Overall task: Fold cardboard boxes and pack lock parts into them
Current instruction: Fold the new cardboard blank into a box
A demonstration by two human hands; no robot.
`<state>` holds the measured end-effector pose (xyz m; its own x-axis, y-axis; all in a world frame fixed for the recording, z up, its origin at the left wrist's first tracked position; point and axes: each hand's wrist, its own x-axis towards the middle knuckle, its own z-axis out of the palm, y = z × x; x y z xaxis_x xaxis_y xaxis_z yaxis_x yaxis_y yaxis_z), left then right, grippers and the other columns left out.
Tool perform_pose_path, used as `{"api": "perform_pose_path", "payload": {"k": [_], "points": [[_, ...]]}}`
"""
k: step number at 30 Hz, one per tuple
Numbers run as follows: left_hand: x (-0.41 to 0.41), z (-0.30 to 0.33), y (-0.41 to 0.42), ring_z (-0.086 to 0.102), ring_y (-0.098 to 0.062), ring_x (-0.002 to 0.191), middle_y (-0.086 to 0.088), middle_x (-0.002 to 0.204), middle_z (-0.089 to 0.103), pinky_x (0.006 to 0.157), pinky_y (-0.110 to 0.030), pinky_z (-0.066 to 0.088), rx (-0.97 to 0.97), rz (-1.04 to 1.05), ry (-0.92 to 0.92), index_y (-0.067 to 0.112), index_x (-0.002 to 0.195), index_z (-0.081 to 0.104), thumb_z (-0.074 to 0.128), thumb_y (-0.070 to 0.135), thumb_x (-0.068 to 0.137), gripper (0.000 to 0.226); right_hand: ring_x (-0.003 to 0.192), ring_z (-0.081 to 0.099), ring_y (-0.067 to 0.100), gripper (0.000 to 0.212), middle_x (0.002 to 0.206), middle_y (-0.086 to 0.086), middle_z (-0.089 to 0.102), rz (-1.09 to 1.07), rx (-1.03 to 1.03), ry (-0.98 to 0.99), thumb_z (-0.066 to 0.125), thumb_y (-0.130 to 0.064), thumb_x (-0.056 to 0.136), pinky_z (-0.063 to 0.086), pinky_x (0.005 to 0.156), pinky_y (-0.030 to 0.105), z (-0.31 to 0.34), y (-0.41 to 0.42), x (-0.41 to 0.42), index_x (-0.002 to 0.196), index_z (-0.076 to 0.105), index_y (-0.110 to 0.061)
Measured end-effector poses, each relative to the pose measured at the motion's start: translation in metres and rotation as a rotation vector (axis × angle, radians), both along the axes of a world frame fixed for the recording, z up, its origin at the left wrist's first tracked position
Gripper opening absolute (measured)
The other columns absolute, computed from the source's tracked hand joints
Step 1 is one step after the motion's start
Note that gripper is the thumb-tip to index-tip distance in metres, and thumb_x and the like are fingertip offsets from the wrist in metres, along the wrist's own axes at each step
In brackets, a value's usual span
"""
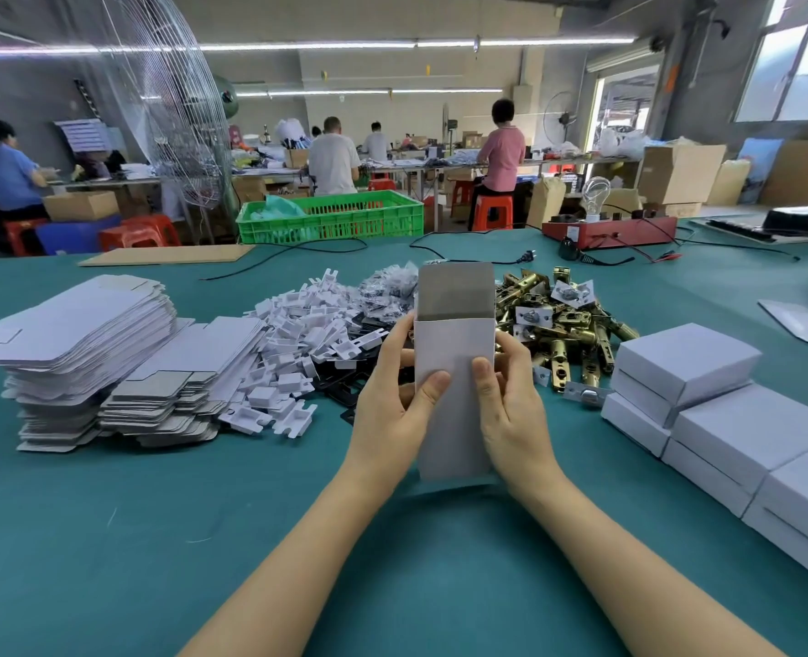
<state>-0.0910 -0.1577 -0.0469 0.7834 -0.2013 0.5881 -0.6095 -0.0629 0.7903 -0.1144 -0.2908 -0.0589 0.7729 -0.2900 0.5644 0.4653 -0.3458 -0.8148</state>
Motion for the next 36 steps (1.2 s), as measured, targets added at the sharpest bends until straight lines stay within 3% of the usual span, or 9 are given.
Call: {"api": "perform_pose_path", "payload": {"k": [3,9,13,17,20,23,27,31,36], "points": [[0.002,-0.002,0.0,0.067,0.003,0.077,0.023,0.098,0.062,0.067,-0.01,0.049,0.002,-0.007,-0.02,0.06,0.13,0.032,0.066,0.022,0.092,0.064,0.093,0.061,-0.001,0.03,0.109,-0.015,0.059,0.035,0.018,-0.001,0.039,-0.046,0.093,0.054,0.076,0.024,-0.001,0.001,0.0,0.121,0.033,-0.053],[0.002,-0.002,-0.002,0.07,-0.004,0.079,0.025,0.098,0.064,0.069,-0.014,0.052,0.013,-0.07,-0.002,0.057,0.134,0.035,0.065,0.015,0.094,0.066,0.105,0.056,0.004,0.041,0.121,-0.011,0.052,0.004,0.085,-0.063,0.037,-0.036,0.097,0.05,0.085,0.028,0.0,0.007,0.001,0.136,0.028,-0.033],[-0.002,0.003,-0.004,0.07,-0.028,0.082,0.012,0.101,0.062,0.069,-0.029,0.057,0.023,-0.109,-0.007,0.068,0.128,0.04,0.066,0.017,0.092,0.067,0.119,0.051,0.013,0.047,0.135,0.0,0.048,-0.034,0.107,-0.1,0.036,-0.034,0.097,0.046,0.098,0.043,0.003,0.007,0.0,0.141,0.027,-0.022],[-0.003,0.009,-0.002,0.068,-0.038,0.082,0.012,0.1,0.062,0.075,-0.044,0.055,0.062,-0.131,0.018,0.068,0.129,0.037,0.063,0.02,0.094,0.065,0.114,0.053,0.007,0.037,0.131,-0.006,0.049,-0.041,0.065,-0.149,0.036,-0.035,0.097,0.048,0.093,0.034,0.008,0.006,0.0,0.133,0.028,-0.042],[-0.002,0.01,0.001,0.063,-0.044,0.075,0.014,0.1,0.062,0.071,-0.046,0.055,0.09,-0.146,0.034,0.074,0.126,0.033,0.061,0.016,0.096,0.071,0.113,0.053,0.01,0.038,0.131,-0.002,0.049,-0.034,0.033,-0.146,0.036,-0.035,0.097,0.049,0.091,0.034,0.006,0.006,-0.001,0.133,0.026,-0.041],[-0.004,0.009,0.0,0.058,-0.04,0.064,0.011,0.1,0.063,0.068,-0.039,0.051,0.084,-0.158,0.044,0.072,0.124,0.037,0.061,0.023,0.093,0.063,0.112,0.053,0.007,0.039,0.13,-0.007,0.05,-0.034,0.036,-0.133,0.036,-0.037,0.096,0.048,0.089,0.031,0.004,0.004,0.0,0.134,0.026,-0.041],[-0.005,0.007,-0.002,0.069,-0.034,0.075,0.008,0.101,0.064,0.071,-0.045,0.055,0.076,-0.178,0.073,0.066,0.119,0.044,0.06,0.029,0.088,0.051,0.098,0.053,-0.01,0.038,0.109,-0.043,0.045,-0.033,0.039,-0.16,0.036,-0.033,0.098,0.045,0.077,0.01,0.002,0.002,0.002,0.135,0.026,-0.034],[-0.001,0.006,0.001,0.064,-0.024,0.073,0.001,0.102,0.065,0.071,-0.048,0.056,0.024,-0.184,0.091,0.062,0.119,0.049,0.062,0.039,0.09,0.039,0.09,0.057,-0.002,0.027,0.103,-0.039,0.05,0.001,0.056,-0.173,0.036,-0.034,0.098,0.05,0.073,0.021,0.006,0.004,0.0,0.123,0.03,-0.042],[0.001,0.005,0.005,0.055,-0.005,0.061,0.001,0.094,0.064,0.055,-0.013,0.045,-0.031,-0.212,0.127,0.056,0.116,0.054,0.054,0.038,0.09,0.032,0.083,0.062,0.013,0.026,0.106,-0.019,0.057,0.033,0.057,-0.175,0.037,-0.036,0.097,0.054,0.066,0.035,0.012,0.008,-0.004,0.116,0.032,-0.054]]}}
